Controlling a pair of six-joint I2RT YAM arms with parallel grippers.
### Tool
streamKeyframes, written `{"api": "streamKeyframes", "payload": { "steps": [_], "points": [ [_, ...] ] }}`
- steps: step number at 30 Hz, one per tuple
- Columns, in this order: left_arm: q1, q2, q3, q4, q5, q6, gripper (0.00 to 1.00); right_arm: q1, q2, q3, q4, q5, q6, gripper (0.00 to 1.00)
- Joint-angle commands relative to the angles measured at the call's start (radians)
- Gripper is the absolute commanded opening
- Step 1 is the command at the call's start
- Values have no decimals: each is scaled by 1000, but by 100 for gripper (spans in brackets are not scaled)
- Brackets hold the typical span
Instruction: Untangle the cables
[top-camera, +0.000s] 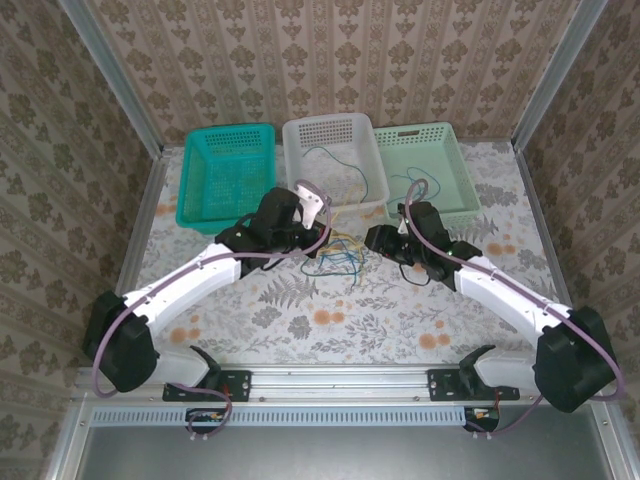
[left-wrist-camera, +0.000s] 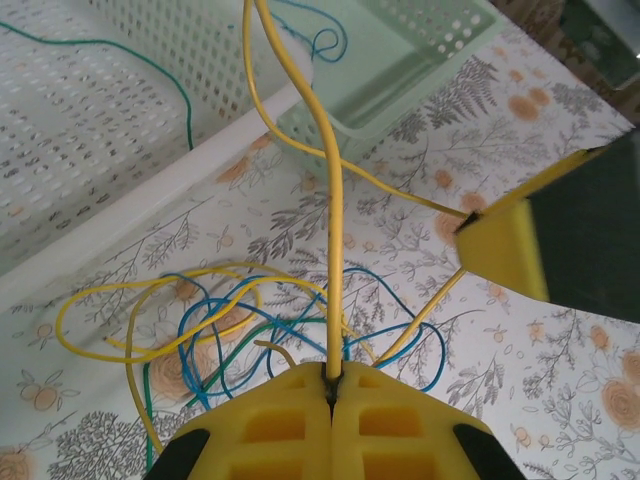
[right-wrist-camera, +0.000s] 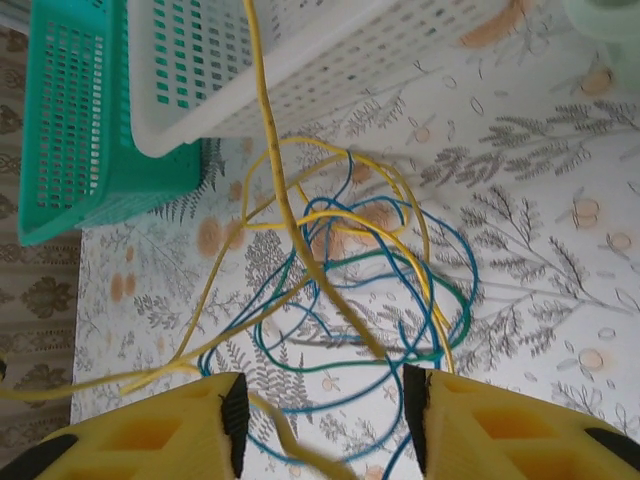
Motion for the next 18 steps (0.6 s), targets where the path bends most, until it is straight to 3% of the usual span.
{"api": "streamKeyframes", "payload": {
  "steps": [1, 7, 13, 18],
  "points": [
    [-14, -41, -29, 72, 10, -18, 0, 1, 45, 6, 110, 30, 72, 42],
    [-18, -115, -105, 153, -100, -53, 0, -2, 53, -68, 212, 40, 192, 2],
    [-18, -214, -263, 412, -246, -162, 0, -23, 32, -230, 418, 25, 374, 0],
    [-18, -240, -357, 596, -282, -254, 0, -30, 58, -311, 586, 18, 472, 0]
  ]
}}
